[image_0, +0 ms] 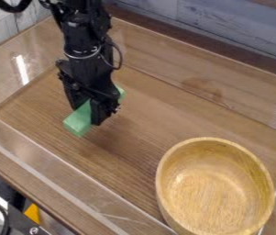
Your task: Remove the green block from inside the brown bowl and put it on the table
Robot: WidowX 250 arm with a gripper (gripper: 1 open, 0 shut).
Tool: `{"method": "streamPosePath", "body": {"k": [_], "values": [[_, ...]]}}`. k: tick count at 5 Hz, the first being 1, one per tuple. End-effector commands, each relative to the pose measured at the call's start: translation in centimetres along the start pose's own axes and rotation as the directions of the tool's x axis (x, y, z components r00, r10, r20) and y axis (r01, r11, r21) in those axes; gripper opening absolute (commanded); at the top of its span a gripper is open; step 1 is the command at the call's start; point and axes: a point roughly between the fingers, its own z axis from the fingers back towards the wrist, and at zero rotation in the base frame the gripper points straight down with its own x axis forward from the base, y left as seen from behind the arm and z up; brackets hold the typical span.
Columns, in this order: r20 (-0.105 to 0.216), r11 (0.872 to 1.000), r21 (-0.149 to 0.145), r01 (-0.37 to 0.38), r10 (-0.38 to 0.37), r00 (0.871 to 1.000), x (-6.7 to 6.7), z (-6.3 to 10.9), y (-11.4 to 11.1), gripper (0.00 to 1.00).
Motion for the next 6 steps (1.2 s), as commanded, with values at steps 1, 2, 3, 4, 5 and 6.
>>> {"method": "streamPosePath", "body": {"k": [1,2,3,4,5,6], "values": [[0.035,1.000,0.009,0.010,-0.010,0.999,0.88,0.69,0.00,0.00],[0.033,1.000,0.003,0.008,-0.008,0.999,0.93,0.68,-0.09,0.00],[0.031,1.000,-0.003,0.005,-0.005,1.000,0.98,0.75,-0.18,0.00],[0.029,1.000,-0.008,0.003,-0.003,1.000,1.05,0.81,-0.26,0.00],[0.029,1.000,-0.013,-0.002,0.002,1.000,1.14,0.92,-0.34,0.00],[0.028,1.000,-0.018,-0.006,0.006,1.000,1.17,1.00,-0.34,0.00]]}}
